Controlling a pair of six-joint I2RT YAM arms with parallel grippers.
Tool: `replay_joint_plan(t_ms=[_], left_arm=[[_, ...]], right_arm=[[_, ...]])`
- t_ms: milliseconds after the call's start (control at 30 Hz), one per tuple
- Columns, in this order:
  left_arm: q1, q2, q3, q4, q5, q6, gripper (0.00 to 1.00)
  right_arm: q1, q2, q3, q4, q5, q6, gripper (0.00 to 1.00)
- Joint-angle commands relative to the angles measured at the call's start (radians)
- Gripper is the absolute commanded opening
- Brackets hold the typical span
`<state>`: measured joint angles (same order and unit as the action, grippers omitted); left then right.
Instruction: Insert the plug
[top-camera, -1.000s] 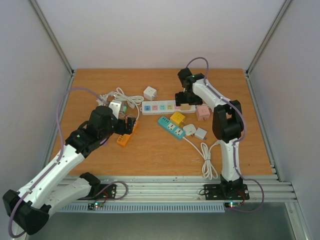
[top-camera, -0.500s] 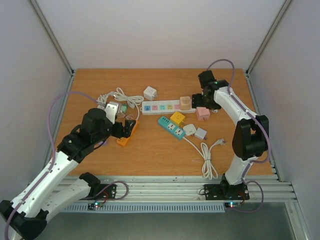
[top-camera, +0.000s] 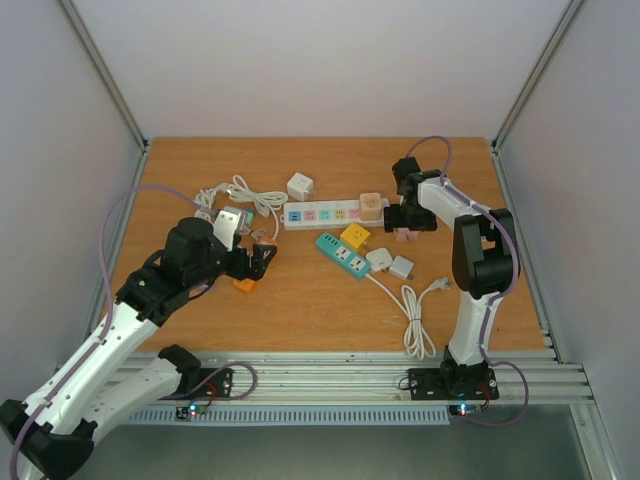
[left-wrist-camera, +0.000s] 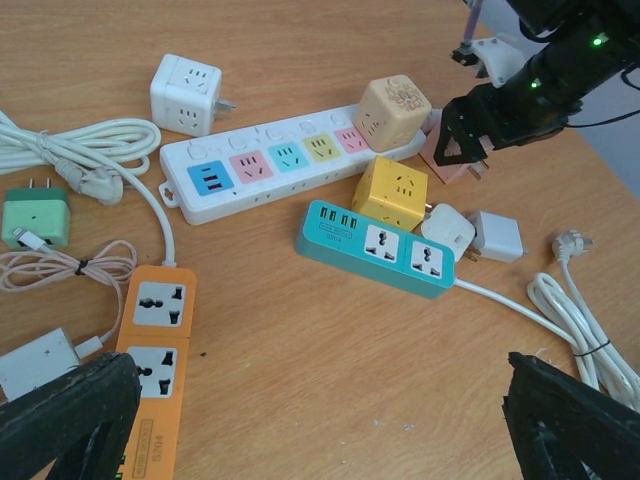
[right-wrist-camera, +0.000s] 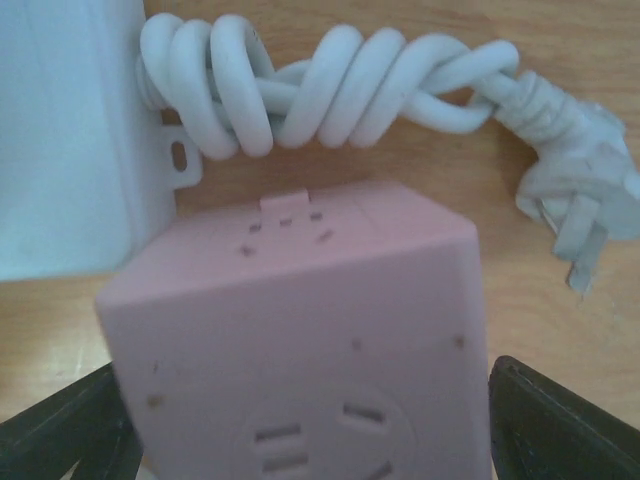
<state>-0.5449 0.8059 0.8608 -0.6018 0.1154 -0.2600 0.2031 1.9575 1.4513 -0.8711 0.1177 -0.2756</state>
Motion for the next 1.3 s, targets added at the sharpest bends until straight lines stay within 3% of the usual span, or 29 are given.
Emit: replay_joint_plan(t_ms=[0, 200, 333, 467, 633, 867, 1067, 1267], left_arm=[[0.002, 0.003, -0.002, 0.048, 0.027, -0.013, 0.99], [0.002, 0.005, -0.003, 0.041, 0.058, -0.039, 0.99], [0.002, 0.004, -0.007, 0.064, 0.085, -0.078, 0.99], [0.002, 0.012, -0.014, 0.13, 0.142, -0.123, 0.99], [0.002, 0.016, -0.032, 0.261, 0.208, -0.207, 1.0], [-0.007, 0.073, -0.069, 0.5, 0.269, -0.342, 0.98], [-0.059, 0.178, -0.046, 0.632, 0.225, -0.317, 0.97], [-0.102, 0.247, -0.055, 0.77, 0.041, -0.228, 0.96]], right_arm=[[-0.006, 0.034, 0.06, 0.03, 0.052, -0.047, 0.85], [-0.006, 0.028, 0.051, 0.072, 0.06, -0.062, 0.59], [-0.005, -0.079, -0.016, 0.124, 0.053, -0.016, 0.53], [-0.004, -0.257, -0.102, 0.173, -0.012, 0.053, 0.52], [0.012, -0.489, -0.178, 0.218, -0.216, 0.136, 0.52], [0.188, -0.659, -0.17, 0.288, -0.424, 0.292, 0.53], [0.333, -0.725, -0.222, 0.493, -0.458, 0.597, 0.53], [0.386, -0.71, -0.258, 0.586, -0.417, 0.891, 0.53]])
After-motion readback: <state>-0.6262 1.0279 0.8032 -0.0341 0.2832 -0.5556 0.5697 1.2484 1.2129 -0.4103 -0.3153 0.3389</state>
